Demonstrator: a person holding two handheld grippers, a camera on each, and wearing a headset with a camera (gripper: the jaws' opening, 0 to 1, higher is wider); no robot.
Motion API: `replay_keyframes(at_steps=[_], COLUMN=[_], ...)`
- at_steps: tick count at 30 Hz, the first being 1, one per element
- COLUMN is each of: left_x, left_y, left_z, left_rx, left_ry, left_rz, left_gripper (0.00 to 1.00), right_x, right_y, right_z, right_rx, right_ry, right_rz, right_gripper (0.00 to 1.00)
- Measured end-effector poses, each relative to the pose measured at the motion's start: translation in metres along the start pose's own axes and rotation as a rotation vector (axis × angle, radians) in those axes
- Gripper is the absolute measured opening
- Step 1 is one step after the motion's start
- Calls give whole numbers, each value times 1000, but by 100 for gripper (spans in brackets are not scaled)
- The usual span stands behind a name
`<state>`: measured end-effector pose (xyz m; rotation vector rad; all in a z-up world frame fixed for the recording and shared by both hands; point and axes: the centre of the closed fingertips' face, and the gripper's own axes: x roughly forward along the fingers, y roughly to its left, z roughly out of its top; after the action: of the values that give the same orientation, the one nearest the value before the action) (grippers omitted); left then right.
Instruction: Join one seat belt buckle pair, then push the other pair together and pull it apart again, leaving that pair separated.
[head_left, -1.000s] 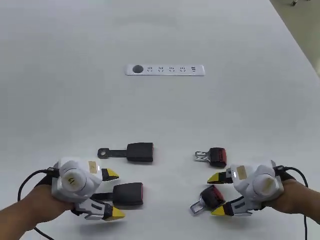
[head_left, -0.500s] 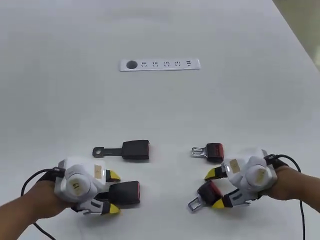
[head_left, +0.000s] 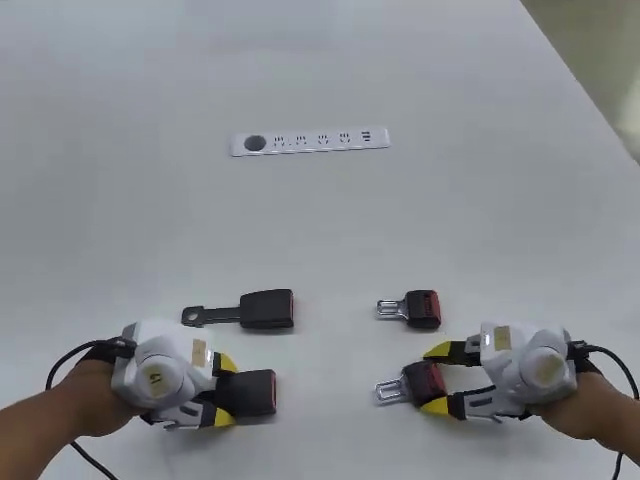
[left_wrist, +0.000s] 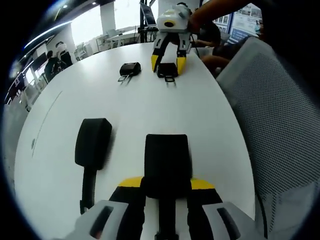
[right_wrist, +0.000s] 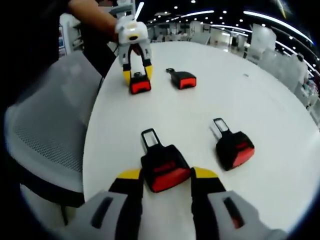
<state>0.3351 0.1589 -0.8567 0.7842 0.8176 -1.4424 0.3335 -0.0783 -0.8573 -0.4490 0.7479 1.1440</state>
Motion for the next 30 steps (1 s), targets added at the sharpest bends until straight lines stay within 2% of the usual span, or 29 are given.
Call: replay_keyframes(at_steps=[4, 5, 9, 14, 19, 22, 25, 27, 30], left_x=[0, 0, 0, 0, 0, 0, 0, 0, -1], left_y=[-1, -1, 0, 0, 0, 1, 0, 0, 1], left_z=[0, 0, -1, -1, -1, -2, -2, -2, -3], left_rx=[2, 3, -6, 6, 5, 2, 1, 0, -4], left_ry=[16, 17, 21, 37, 47, 49, 54, 57, 59], left_rz=[-3, -3, -5, -13, -17, -23, -26, -28, -29], left_gripper=[33, 33, 33, 32, 32, 32, 32, 32, 32], right_x=[-6, -8, -8, -8, -9, -9, -8, -5, -1], right_y=[-2, -3, -3, -1, -2, -1, 2, 4, 7], right_z=[-6, -7, -6, -6, -6, -6, -5, -5, -2], right_rx=[2, 25, 37, 4, 14, 19, 15, -66, -42], right_ry=[1, -11, -27, -15, -25, -39, -59, -45, -67], right_rz=[-13, -14, -19, 12, 55, 56, 57, 48, 53], right_gripper=[34, 34, 34, 34, 33, 33, 33, 33, 33])
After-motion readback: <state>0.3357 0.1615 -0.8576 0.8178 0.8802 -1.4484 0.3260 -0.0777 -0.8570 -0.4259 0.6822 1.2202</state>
